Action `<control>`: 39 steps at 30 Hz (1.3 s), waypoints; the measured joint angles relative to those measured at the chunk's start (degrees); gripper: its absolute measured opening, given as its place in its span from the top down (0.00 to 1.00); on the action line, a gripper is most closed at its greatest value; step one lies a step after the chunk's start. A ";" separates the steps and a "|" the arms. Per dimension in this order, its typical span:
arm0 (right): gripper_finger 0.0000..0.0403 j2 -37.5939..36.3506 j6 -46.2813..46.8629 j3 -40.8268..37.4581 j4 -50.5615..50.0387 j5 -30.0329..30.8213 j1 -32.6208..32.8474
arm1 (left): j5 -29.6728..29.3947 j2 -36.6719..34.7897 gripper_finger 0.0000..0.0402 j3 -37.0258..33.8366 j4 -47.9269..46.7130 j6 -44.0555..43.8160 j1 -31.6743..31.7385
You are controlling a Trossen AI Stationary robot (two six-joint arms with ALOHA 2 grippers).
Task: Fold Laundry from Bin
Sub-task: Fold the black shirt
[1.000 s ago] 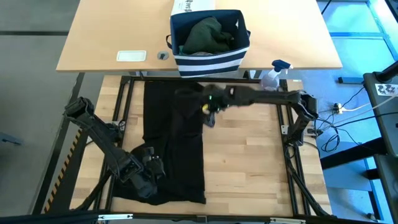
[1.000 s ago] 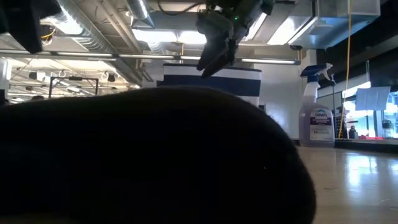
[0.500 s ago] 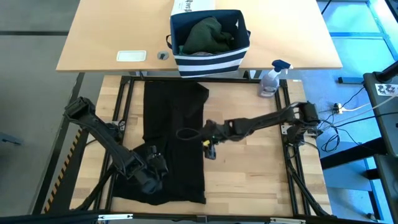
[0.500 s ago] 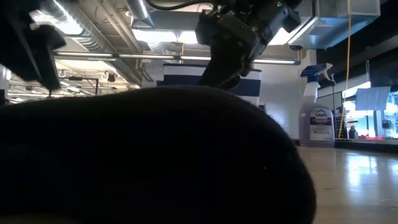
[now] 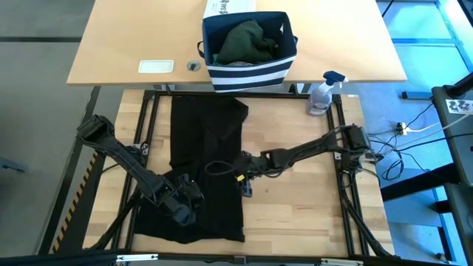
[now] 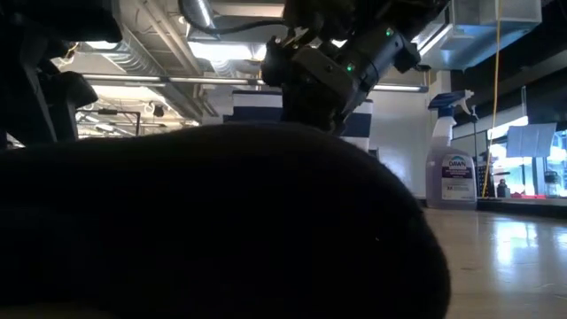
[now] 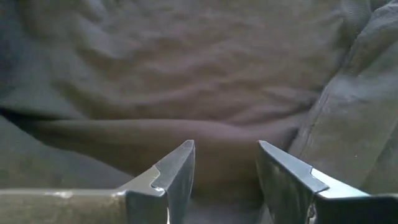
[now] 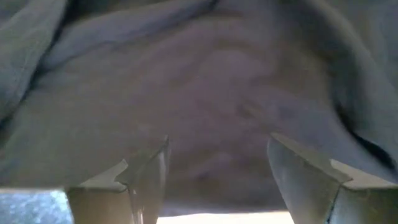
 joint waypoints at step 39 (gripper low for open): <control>0.34 3.33 6.03 0.00 -1.08 3.96 -7.33 | 20.15 6.68 0.61 0.00 19.13 -6.01 -8.30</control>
